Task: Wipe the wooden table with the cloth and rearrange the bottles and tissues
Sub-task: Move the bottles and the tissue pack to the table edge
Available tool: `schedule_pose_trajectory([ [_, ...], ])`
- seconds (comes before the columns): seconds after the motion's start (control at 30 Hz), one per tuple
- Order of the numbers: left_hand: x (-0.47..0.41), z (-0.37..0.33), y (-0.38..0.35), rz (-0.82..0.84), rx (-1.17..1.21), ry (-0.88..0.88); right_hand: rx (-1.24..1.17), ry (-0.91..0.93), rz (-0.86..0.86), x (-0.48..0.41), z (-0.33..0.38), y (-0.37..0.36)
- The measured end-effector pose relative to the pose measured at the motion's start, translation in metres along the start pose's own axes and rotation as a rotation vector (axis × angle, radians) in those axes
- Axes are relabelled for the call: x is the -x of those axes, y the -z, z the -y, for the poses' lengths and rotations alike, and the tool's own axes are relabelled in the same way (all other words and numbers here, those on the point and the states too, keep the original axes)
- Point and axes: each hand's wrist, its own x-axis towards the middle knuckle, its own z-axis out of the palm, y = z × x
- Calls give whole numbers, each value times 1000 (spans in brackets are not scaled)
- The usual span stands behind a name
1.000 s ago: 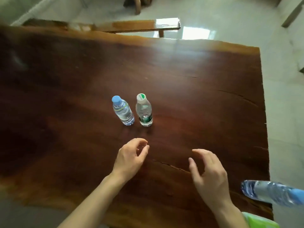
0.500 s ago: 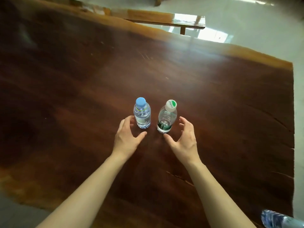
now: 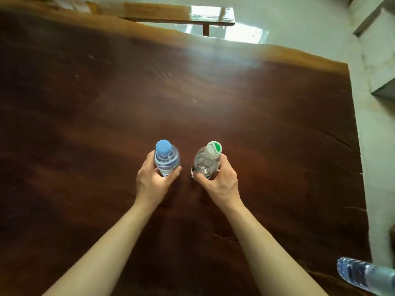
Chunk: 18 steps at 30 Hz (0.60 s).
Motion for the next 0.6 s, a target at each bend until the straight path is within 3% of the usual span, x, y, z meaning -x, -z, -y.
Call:
schedule_pose_trajectory([
  [0.27,-3,-19,-15,121,-58,-75,-20,-72,-221,25,-10,48],
  [0.6,6,-102,-133,403,-25,-240,-2,-278,-583,70,-60,154],
])
